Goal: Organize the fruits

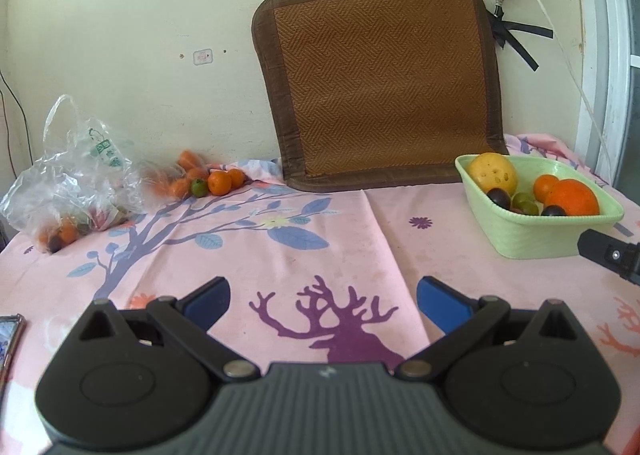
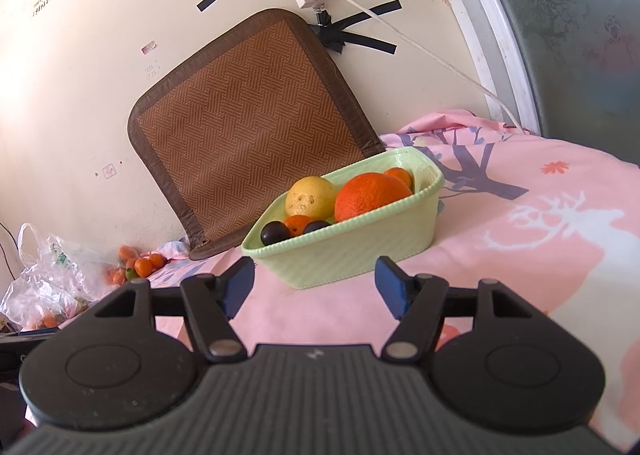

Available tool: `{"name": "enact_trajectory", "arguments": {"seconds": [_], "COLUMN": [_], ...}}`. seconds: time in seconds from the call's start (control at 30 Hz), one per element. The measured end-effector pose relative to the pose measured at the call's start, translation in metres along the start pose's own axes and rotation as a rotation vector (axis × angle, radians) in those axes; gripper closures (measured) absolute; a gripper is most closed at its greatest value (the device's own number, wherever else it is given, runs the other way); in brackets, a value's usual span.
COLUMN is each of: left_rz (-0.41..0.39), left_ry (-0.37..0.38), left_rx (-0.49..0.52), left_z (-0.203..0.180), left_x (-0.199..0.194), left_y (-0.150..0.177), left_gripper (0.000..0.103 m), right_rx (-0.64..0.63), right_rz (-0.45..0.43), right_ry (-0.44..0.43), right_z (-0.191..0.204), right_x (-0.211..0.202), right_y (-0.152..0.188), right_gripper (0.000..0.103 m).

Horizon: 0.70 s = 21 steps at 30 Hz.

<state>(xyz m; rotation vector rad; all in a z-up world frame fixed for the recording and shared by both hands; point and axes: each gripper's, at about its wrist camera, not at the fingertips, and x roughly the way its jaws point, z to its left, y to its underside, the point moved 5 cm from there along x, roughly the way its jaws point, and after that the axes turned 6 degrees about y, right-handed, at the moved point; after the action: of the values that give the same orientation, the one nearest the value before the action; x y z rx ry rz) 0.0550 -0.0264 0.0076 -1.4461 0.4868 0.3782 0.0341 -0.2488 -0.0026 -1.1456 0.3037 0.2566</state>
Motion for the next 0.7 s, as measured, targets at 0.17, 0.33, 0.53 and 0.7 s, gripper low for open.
{"name": "enact_trajectory", "arguments": {"seconds": [0.17,0.33,0.53,0.7], "left_rz": [-0.017,-0.006,0.017,0.042], "left_ry": [-0.026,-0.022,-0.001,0.032], "left_rx": [0.017,0.030,0.049,0.050], "left_z": [-0.002,-0.005,-0.011,-0.016], "left_x": [-0.001,0.000,0.003,0.005], "left_y": [-0.001,0.000,0.002,0.005], "left_gripper": [0.000,0.000,0.000,0.000], "right_rx": [-0.002,-0.005,-0.003,-0.002], "right_rz": [-0.007,-0.008,-0.007,-0.007], "right_ry": [-0.002,-0.006,-0.007,-0.007], "right_z": [0.001,0.001,0.001,0.001], "right_x": [-0.001,-0.002,-0.001,-0.001], "right_y": [0.000,0.000,0.000,0.000], "right_gripper": [0.029,0.029,0.029,0.029]}}
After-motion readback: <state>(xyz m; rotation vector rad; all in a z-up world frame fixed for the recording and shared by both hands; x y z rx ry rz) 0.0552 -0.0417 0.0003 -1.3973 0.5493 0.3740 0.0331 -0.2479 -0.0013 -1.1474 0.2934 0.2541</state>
